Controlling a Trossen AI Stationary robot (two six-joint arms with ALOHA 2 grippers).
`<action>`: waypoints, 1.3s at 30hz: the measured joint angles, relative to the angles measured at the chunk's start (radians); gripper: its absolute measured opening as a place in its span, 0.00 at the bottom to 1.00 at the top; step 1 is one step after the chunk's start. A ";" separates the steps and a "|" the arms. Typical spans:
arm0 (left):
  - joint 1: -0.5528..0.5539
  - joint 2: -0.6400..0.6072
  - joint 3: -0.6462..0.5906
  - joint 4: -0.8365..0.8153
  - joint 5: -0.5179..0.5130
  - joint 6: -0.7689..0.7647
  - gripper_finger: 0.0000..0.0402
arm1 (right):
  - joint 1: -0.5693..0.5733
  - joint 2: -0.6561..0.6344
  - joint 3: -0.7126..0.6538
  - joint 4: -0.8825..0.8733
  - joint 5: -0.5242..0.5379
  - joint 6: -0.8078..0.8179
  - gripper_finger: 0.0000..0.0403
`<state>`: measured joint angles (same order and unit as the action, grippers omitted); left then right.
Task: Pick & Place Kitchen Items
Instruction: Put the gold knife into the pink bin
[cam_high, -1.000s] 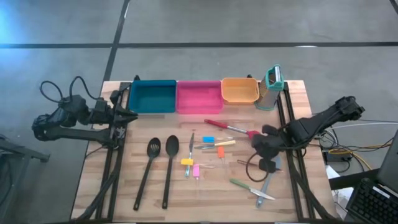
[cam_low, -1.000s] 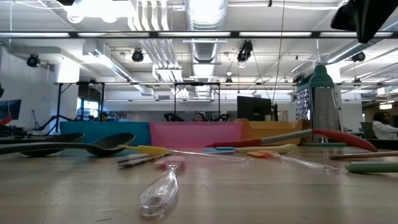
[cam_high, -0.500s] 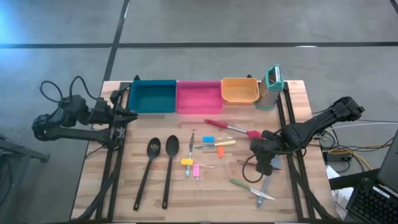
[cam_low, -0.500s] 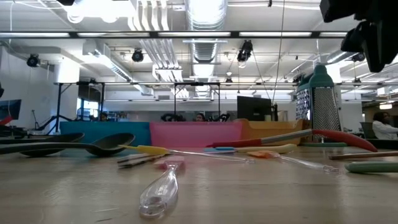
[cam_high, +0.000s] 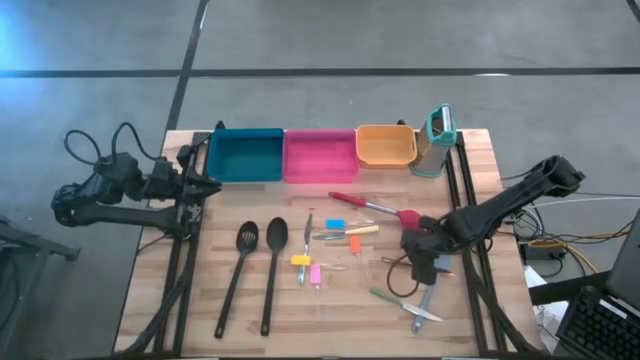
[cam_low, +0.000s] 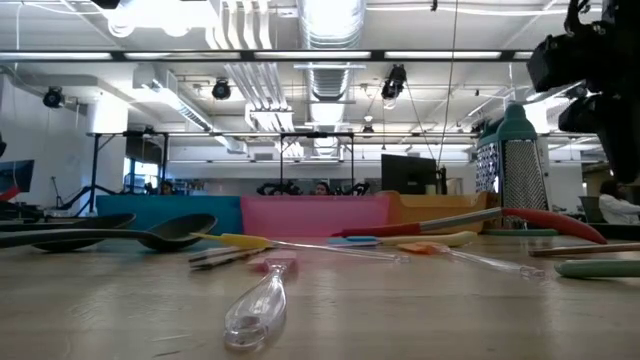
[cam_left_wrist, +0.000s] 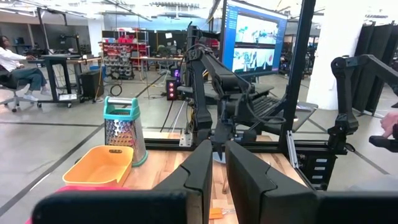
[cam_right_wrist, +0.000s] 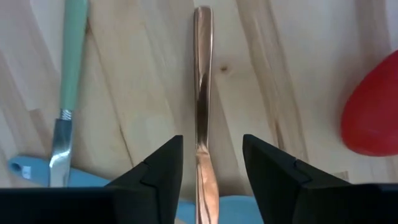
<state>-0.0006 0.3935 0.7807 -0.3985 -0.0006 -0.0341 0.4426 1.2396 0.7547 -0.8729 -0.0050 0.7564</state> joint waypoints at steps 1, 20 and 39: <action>0.000 0.000 0.000 0.000 0.000 0.000 0.12 | 0.003 0.013 -0.001 0.000 0.000 -0.002 0.39; 0.000 0.000 0.000 0.000 0.000 0.000 0.12 | 0.022 0.327 0.006 0.072 -0.082 -0.036 0.36; 0.000 0.000 0.000 -0.003 0.000 0.000 0.12 | 0.001 0.138 0.122 0.003 -0.044 -0.075 0.07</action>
<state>-0.0006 0.3935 0.7807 -0.4019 -0.0008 -0.0341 0.4437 1.3781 0.8767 -0.8697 -0.0492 0.6818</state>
